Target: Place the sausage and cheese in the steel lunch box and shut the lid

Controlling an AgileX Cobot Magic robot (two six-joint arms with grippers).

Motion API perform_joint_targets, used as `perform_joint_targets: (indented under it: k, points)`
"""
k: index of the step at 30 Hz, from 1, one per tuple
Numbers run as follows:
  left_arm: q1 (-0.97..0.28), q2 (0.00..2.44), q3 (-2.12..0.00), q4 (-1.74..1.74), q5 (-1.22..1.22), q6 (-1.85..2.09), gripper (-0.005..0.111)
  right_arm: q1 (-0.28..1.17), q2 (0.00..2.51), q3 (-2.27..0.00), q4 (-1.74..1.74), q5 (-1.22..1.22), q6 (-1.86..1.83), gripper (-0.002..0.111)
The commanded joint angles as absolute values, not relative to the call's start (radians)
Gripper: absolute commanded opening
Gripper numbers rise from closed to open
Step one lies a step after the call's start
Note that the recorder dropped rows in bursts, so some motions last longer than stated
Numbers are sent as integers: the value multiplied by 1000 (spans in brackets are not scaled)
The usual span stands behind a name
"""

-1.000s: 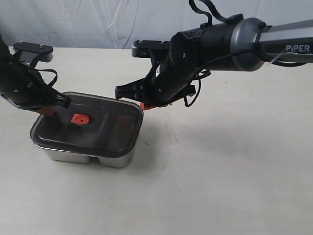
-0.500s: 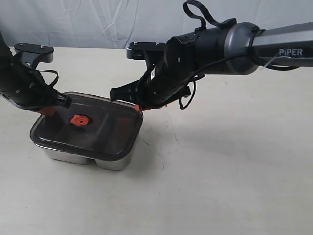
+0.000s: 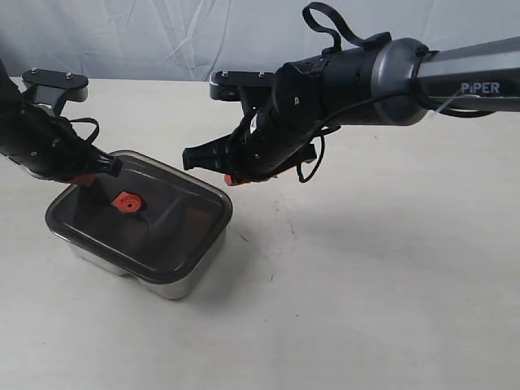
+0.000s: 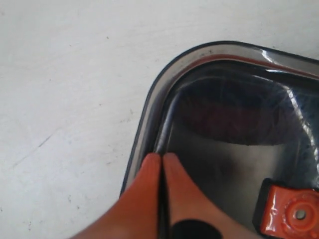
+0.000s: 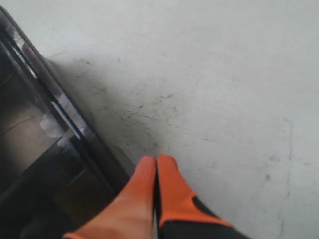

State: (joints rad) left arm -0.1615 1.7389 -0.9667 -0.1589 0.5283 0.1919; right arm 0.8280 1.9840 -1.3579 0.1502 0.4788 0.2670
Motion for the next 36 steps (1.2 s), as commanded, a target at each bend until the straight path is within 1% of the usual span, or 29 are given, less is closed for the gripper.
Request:
perform_joint_targets:
  k: [1, 10, 16, 23, 26, 30, 33, 36]
  points:
    - [-161, 1817, -914, -167, 613, 186, 0, 828, 1981, -1352, 144, 479, 261, -1]
    - [-161, 1659, -914, -328, 585, 340, 0, 826, 1951, -1352, 108, 493, 261, -1]
    - [-161, 1523, -914, -344, 552, 339, 0, 826, 1878, -1352, 94, 498, 261, -1]
    - [-161, 1359, -914, -339, 487, 341, 0, 828, 1795, -1335, 79, 581, 261, -1]
    - [-161, 1290, -914, -345, 485, 338, 0, 841, 1744, -1268, 57, 540, 261, -1]
    - [-161, 1124, -866, -370, 436, 333, 0, 877, 1606, -1124, 9, 511, 263, -1]
    - [-161, 944, -786, -438, 378, 333, 0, 898, 1475, -998, 0, 465, 263, -1]
    - [-161, 728, -698, -485, 383, 337, 0, 898, 1328, -885, 6, 414, 263, -1]
